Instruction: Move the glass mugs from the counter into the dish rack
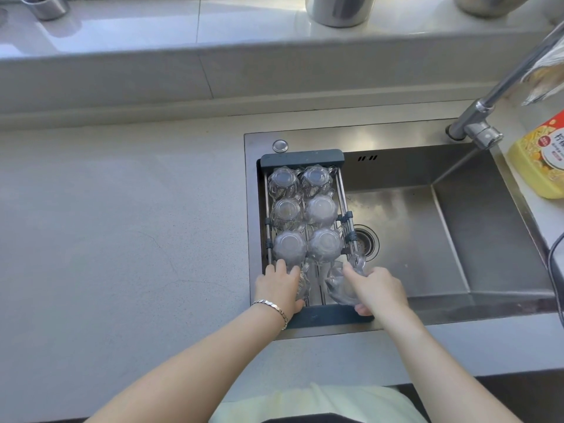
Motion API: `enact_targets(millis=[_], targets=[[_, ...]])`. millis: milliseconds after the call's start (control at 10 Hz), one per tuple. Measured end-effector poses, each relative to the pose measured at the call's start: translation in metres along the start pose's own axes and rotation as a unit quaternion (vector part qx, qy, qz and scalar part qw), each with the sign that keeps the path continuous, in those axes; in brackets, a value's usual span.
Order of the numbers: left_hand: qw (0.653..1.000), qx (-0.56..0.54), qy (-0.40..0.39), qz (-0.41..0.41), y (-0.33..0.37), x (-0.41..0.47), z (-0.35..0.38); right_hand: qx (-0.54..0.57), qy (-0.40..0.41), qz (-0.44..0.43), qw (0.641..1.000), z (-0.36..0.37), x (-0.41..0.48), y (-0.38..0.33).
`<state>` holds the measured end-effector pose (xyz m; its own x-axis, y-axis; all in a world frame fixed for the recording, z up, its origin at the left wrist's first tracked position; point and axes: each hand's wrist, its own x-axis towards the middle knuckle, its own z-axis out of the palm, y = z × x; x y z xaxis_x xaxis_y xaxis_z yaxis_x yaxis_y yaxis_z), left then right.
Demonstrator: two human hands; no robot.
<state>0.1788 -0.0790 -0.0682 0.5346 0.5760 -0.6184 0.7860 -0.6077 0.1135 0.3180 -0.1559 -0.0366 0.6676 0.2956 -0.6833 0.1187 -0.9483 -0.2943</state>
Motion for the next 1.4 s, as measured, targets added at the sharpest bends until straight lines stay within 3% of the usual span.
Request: enact_targets(millis=[400,600,900,1100,1300,1400], targets=[[1.000,-0.001,0.005,0.009,-0.002,0.003,0.002,-0.127,-0.002,-0.077,0.989,0.026,0.017,0.002],[1.000,-0.007,0.010,0.007,-0.003,0.003,0.004,-0.103,-0.072,-0.164,0.978,0.043,0.006,0.017],[0.999,-0.019,0.038,0.006,-0.002,-0.001,0.003,-0.054,-0.011,-0.177,0.983,0.050,0.010,0.020],[0.998,0.028,0.052,0.029,-0.002,0.003,0.004,-0.066,-0.042,-0.222,0.972,0.049,0.017,0.020],[0.998,-0.019,0.049,0.023,-0.015,-0.002,0.003,-0.130,-0.118,-0.222,0.959,0.035,0.026,0.014],[0.989,-0.109,0.102,0.001,-0.020,-0.002,-0.005,-0.157,-0.105,-0.243,0.952,0.016,0.027,0.004]])
